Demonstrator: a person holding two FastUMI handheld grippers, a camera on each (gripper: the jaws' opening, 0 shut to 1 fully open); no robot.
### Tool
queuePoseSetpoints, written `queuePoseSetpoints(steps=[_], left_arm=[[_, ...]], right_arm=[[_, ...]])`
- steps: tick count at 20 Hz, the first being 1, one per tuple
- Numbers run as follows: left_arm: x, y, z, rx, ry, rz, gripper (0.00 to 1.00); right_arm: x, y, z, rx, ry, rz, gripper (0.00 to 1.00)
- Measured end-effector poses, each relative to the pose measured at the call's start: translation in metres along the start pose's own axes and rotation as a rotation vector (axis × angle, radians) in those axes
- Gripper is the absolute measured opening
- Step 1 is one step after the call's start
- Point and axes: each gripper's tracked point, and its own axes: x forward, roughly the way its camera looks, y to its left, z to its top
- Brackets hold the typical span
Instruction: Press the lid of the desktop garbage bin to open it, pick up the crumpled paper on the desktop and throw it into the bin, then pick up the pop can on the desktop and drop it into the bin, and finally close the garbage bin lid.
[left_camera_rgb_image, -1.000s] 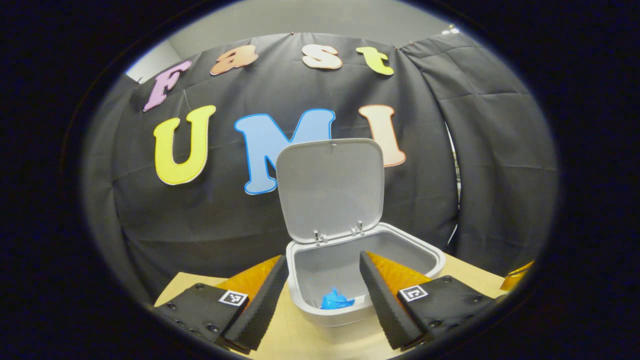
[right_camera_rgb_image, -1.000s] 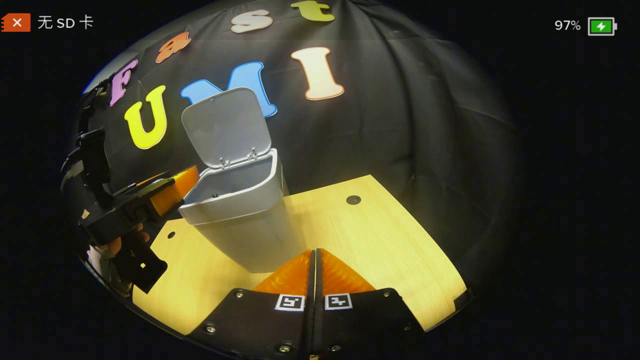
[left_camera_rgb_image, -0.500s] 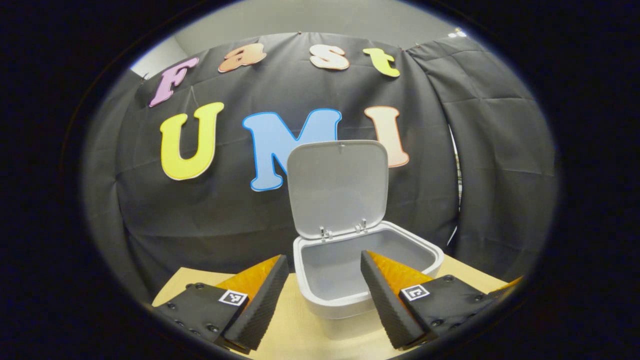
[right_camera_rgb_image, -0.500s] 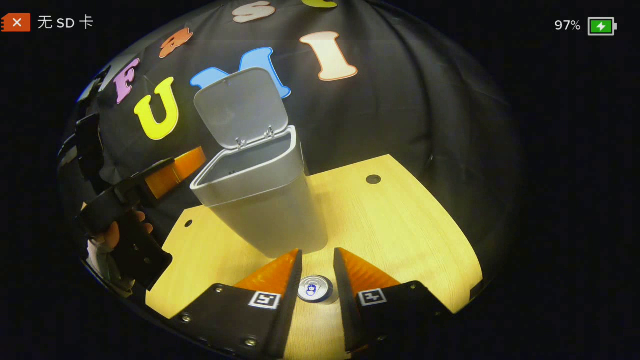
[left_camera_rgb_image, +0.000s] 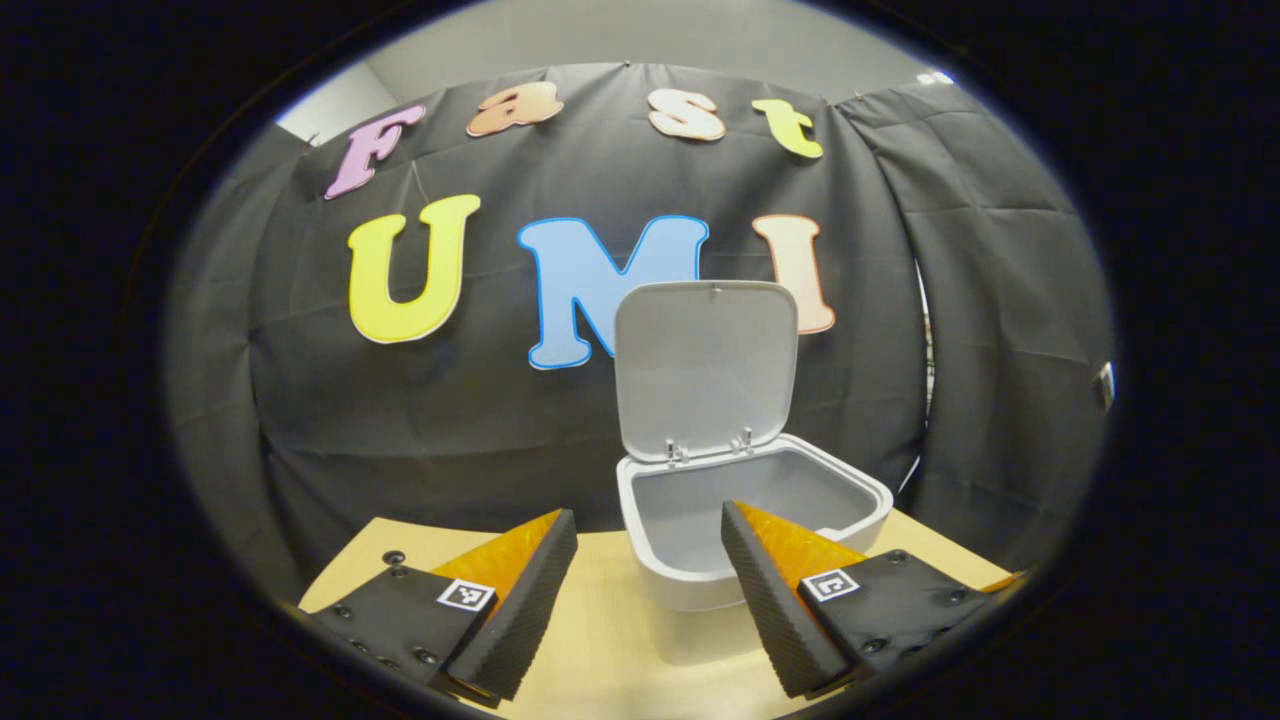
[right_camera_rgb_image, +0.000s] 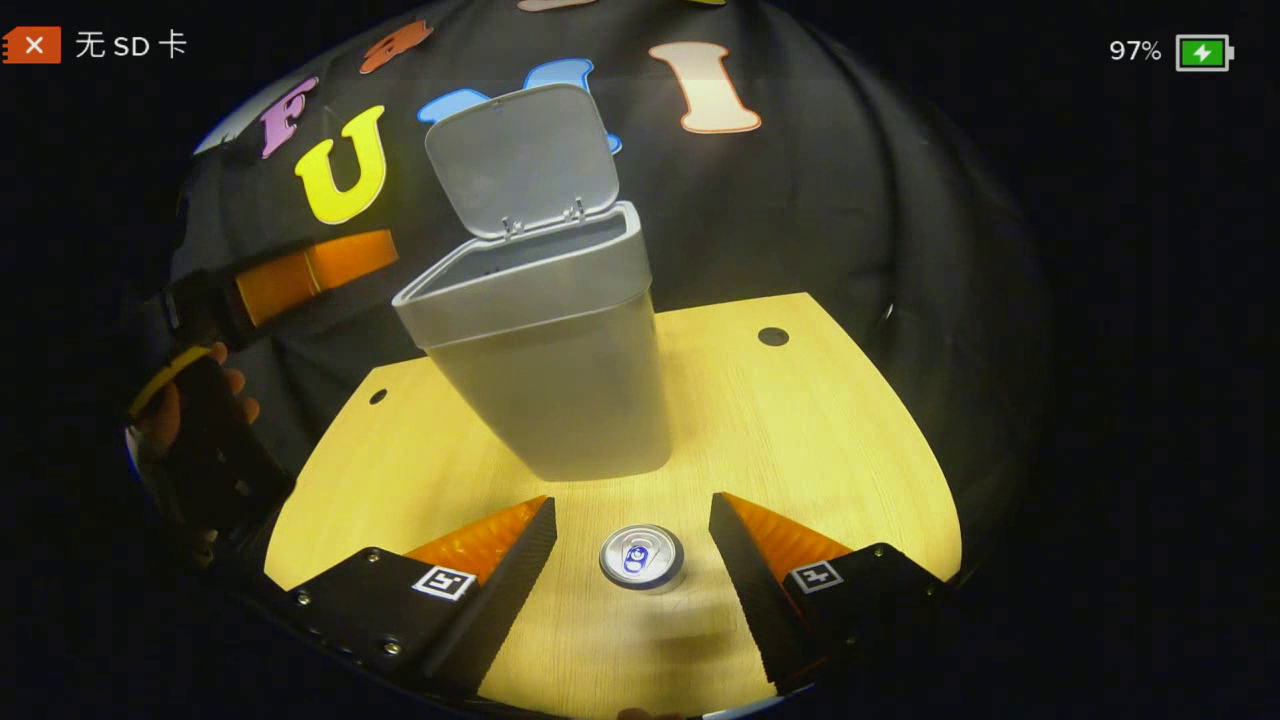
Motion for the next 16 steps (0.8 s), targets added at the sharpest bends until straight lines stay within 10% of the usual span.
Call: queuePoseSetpoints(steps=[16], left_arm=[[-0.037,0.047,-0.015,-0.027,0.047,0.111,1.0]], right_arm=[[0.049,-0.003,-0.06,-0.146,0.185,0.002,0.99]])
